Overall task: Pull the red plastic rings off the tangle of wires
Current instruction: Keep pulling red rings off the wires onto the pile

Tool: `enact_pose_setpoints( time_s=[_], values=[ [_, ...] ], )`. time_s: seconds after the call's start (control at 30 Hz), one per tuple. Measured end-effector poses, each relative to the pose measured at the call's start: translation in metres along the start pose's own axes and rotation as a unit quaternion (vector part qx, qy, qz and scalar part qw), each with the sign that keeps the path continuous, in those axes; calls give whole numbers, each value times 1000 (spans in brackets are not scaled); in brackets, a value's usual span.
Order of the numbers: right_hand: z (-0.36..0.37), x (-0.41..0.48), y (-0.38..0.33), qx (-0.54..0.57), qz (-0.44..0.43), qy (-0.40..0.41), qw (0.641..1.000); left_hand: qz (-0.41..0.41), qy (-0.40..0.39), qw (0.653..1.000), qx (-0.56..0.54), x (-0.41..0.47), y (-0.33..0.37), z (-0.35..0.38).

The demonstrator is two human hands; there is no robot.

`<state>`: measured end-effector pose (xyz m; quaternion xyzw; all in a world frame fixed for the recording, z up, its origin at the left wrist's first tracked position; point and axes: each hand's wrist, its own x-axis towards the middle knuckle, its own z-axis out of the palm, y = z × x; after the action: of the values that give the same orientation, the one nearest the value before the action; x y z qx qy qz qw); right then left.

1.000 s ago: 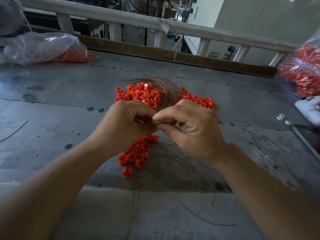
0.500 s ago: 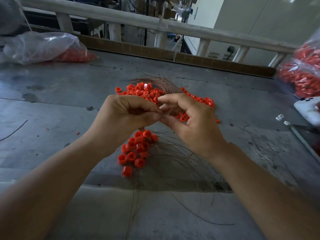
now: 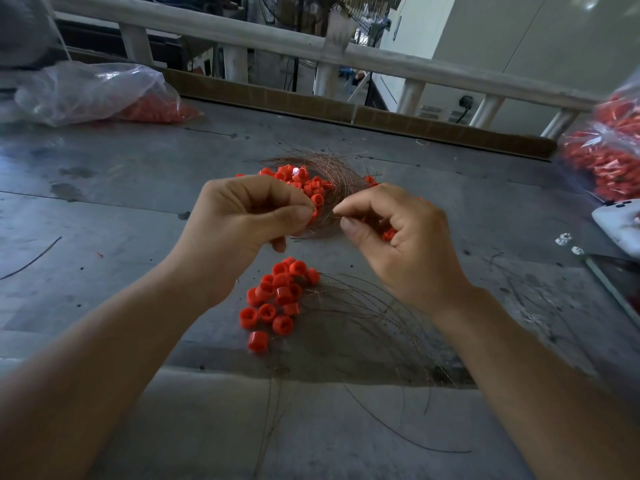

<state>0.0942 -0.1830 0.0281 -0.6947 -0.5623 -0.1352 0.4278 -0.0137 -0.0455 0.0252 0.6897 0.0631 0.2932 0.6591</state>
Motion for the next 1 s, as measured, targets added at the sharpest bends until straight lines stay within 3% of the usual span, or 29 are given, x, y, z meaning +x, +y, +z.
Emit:
enact_pose_setpoints(
  time_s=[0.33, 1.0],
  values=[
    [-13, 4, -4, 22, 18, 73, 997, 36, 1, 994, 98, -3, -5, 2],
    [-6, -1, -9, 49, 38, -10, 998, 43, -26, 989, 137, -7, 0, 6]
  ],
)
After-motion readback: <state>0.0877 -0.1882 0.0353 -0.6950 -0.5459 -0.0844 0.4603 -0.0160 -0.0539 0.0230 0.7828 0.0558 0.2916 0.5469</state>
